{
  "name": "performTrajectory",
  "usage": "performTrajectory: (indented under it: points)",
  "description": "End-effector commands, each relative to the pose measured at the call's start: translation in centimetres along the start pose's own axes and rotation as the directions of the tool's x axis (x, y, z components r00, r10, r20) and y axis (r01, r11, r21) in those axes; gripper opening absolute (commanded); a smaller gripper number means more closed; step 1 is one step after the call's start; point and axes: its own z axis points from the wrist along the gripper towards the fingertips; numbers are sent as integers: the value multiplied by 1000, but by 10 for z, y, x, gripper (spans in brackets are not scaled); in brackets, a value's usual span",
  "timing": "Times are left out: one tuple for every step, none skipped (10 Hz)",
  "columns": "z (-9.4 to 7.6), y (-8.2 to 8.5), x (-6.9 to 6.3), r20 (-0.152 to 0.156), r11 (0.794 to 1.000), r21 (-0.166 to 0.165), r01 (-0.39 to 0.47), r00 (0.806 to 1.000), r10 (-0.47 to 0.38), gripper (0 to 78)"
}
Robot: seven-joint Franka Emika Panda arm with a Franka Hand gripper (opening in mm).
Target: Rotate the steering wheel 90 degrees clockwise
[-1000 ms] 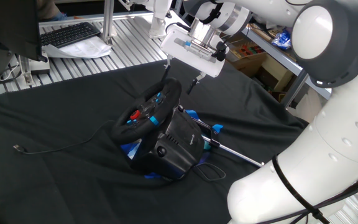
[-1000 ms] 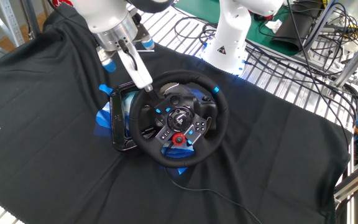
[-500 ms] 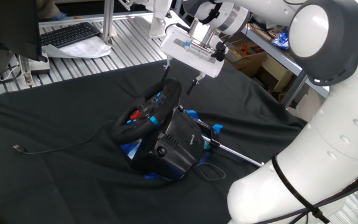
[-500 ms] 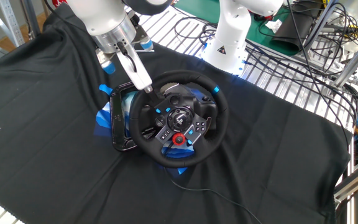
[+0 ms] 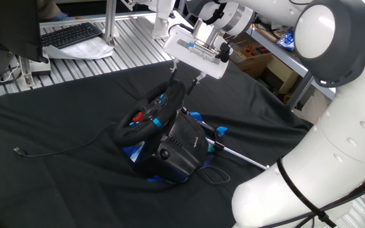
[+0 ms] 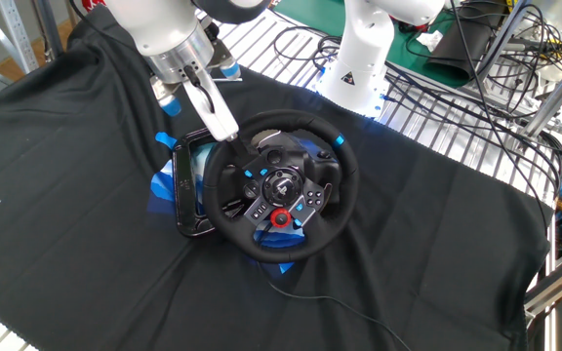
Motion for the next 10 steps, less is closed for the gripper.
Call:
performTrajectory:
  points:
    - [-1,0,-1,-3,1000,-1,1,1000,-1,11]
    - [-1,0,-1,-3,1000,-1,1,1000,-1,11]
    - [-1,0,-1,-3,1000,-1,1,1000,-1,11]
    - [-1,0,-1,-3,1000,-1,1,1000,-1,11]
    - [-1,0,-1,-3,1000,-1,1,1000,-1,11]
    - [-1,0,-1,-3,1000,-1,1,1000,-1,11]
    - [-1,0,-1,-3,1000,-1,1,1000,-1,11]
    - [-1,0,-1,-3,1000,-1,1,1000,-1,11]
    - [0,16,6,-57,993,-109,-50,997,44,11]
    - [0,16,6,-56,993,-109,-51,997,45,11]
